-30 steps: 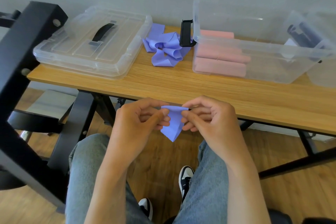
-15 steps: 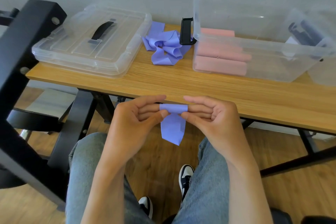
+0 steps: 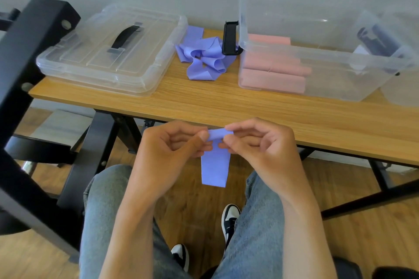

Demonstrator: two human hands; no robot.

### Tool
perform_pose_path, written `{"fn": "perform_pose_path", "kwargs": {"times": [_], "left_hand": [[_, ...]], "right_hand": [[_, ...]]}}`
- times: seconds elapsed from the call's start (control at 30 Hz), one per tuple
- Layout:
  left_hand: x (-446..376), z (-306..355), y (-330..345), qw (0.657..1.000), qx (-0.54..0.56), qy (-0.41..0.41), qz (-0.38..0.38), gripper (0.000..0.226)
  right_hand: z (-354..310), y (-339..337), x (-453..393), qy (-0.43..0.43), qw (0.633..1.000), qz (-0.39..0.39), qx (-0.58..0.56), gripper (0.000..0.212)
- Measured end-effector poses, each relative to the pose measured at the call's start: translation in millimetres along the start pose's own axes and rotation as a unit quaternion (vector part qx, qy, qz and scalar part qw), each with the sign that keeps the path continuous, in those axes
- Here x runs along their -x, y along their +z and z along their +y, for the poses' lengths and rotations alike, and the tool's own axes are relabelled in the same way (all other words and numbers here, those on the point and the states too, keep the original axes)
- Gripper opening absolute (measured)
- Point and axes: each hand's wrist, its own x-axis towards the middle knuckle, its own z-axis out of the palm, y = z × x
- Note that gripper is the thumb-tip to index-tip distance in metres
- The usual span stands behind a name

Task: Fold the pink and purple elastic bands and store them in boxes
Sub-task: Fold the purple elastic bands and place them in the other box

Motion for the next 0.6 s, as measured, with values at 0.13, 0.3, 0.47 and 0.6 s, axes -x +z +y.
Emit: {"fn": "perform_pose_path", "kwargs": {"times": [0.13,0.3,0.47,0.6], "left_hand": [[-1.7,-2.2,-1.8,1.000,-0.023,0.009,-0.001,0.028],[-1.6,-5.4,-3.7,0.998,-0.060,0.016,-0.007,0.025],[-1.5,-5.7,2.6,0.999,-0.042,0.000,-0.001,0.013],[-0.1,-3.9,3.2,0.999,-0.029,0.019,-0.012,0.018]], "right_hand": [[1.8,-0.7,-1.4,-0.002,1.000,0.001,0.013,0.030],[4.1,-1.2,-1.1,0.004,0.998,0.010,0.055,0.025],[5.0,0.9,0.5,0.013,0.998,-0.002,0.069,0.009],[4.3,1.3,0.2,0.006,1.000,0.000,0.022,0.013]]}}
